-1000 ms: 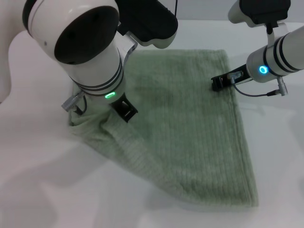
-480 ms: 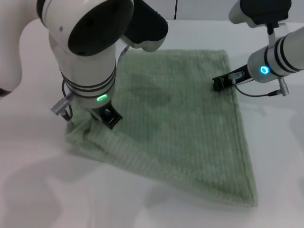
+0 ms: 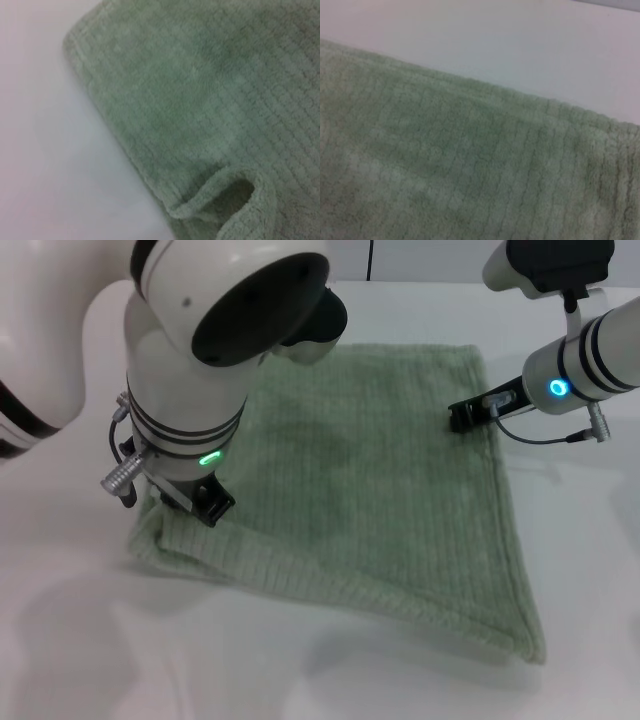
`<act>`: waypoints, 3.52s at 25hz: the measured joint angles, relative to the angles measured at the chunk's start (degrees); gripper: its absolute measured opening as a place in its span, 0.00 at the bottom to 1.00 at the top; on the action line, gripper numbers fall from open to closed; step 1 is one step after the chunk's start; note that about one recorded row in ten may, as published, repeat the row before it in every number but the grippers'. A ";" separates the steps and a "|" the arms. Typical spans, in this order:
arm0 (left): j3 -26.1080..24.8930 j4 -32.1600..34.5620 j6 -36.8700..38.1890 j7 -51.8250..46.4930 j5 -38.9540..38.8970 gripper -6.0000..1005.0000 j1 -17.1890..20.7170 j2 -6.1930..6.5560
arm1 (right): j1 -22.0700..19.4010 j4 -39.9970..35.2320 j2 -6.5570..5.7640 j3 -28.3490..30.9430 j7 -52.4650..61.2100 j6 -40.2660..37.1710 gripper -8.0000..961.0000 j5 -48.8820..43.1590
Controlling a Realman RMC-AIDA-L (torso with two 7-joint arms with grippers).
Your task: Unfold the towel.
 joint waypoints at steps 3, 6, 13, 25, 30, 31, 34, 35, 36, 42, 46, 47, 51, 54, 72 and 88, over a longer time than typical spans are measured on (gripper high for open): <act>0.36 0.06 -0.59 -0.93 -0.06 0.01 -0.19 -0.17 | -0.03 0.00 0.06 0.00 -0.35 0.15 0.01 0.06; 1.08 -0.04 -1.72 -2.51 -0.10 0.01 -0.51 -0.25 | -0.07 0.01 0.10 0.01 -0.40 0.32 0.01 0.05; 2.69 -0.53 -4.26 -6.59 -0.15 0.01 -0.79 -0.34 | -0.13 0.95 0.02 0.08 -0.41 1.80 0.01 -0.01; 3.73 -1.06 -5.00 -9.80 -0.24 0.02 -0.43 -0.52 | -1.83 5.26 0.00 0.09 -0.40 3.11 0.01 -0.19; 4.01 -1.57 -5.48 -11.56 -0.24 0.02 -0.10 -0.50 | -1.85 5.32 0.01 0.09 -0.41 3.23 0.01 -0.81; 4.10 -1.57 -5.72 -12.02 -0.24 0.02 -0.02 -0.49 | -1.85 5.33 0.01 0.09 -0.40 3.23 0.01 -0.88; 4.19 -1.57 -6.20 -13.23 -0.23 0.02 0.33 -0.49 | -1.81 5.18 0.01 0.09 -0.43 2.99 0.01 -1.05; 4.25 -1.57 -6.30 -13.72 -0.23 0.02 0.46 -0.48 | -1.78 5.09 0.01 0.09 -0.45 2.90 0.01 -1.20; 4.28 -1.57 -6.33 -14.10 -0.23 0.02 0.54 -0.48 | -1.74 5.07 0.01 0.09 -0.45 2.84 0.01 -1.35; 4.62 -2.01 -6.48 -16.97 -0.46 0.02 0.86 -0.54 | -1.66 5.25 0.01 0.09 -0.81 2.62 0.01 -1.66; 4.67 -2.60 -6.52 -18.99 -0.54 0.02 1.31 -0.57 | -1.68 5.24 0.01 0.09 -1.04 2.45 0.01 -1.69; 4.61 -2.67 -6.59 -19.79 -0.58 0.02 1.78 -0.58 | -1.69 5.24 0.01 0.09 -1.08 2.42 0.01 -1.89; 4.37 -2.74 -6.65 -20.65 -0.62 0.02 2.54 -0.58 | -1.66 5.24 0.01 0.09 -1.10 2.41 0.01 -2.72; 4.37 -2.74 -6.65 -20.65 -0.62 0.02 2.54 -0.58 | -1.54 5.24 0.01 0.09 -1.11 2.40 0.01 -3.04; 10.22 2.17 2.09 -23.89 0.12 0.47 0.61 3.05 | -2.32 8.91 -0.01 -0.19 -2.51 2.25 0.01 -3.16; -14.54 2.50 67.17 17.65 0.09 0.83 10.70 8.11 | -6.64 19.63 0.50 -0.31 -1.12 2.82 0.01 -5.18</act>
